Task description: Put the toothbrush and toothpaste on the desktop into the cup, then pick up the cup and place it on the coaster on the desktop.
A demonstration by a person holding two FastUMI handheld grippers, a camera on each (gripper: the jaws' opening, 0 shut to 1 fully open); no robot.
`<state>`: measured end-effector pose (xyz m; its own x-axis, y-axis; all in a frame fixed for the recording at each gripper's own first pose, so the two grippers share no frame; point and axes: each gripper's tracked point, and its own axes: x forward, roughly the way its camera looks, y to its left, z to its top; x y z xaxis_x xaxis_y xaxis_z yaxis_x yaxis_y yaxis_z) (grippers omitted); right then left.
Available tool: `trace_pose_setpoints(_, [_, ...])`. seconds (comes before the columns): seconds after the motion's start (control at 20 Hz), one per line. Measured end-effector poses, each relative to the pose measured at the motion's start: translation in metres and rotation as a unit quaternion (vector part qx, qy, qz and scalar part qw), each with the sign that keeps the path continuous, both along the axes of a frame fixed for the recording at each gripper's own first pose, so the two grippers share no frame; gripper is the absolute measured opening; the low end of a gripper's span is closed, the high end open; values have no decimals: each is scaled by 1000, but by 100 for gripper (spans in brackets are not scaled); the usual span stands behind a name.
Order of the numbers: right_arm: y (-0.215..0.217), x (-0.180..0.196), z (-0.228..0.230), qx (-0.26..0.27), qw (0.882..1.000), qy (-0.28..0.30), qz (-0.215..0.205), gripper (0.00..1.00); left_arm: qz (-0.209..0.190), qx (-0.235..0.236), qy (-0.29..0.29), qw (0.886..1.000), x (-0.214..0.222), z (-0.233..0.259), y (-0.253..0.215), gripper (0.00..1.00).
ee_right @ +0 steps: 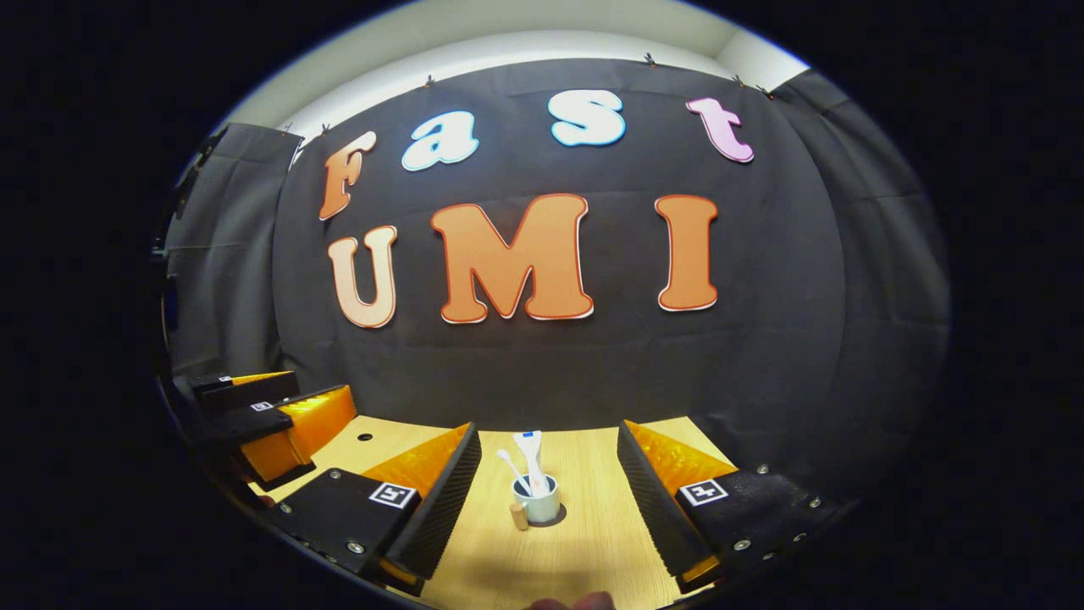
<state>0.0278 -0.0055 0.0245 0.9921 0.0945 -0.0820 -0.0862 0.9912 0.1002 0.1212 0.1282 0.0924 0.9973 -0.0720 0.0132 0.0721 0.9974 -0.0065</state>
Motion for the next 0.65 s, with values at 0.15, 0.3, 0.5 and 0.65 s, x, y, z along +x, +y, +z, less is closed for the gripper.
trace_pose_setpoints(0.15, [14,-7,5,-12,1000,-10,8,97,11,0,-9,1000,-4,-2,4,98])
trace_pose_setpoints(0.3, [23,-10,12,-13,1000,-22,12,97,22,-14,-8,1000,-5,-4,8,98])
trace_pose_setpoints(0.5, [23,-7,19,-16,999,-34,7,97,23,-12,-14,1000,-6,2,12,99])
trace_pose_setpoints(0.65, [20,-4,18,-10,999,-30,-1,97,20,-11,-9,1000,-8,-1,6,98])
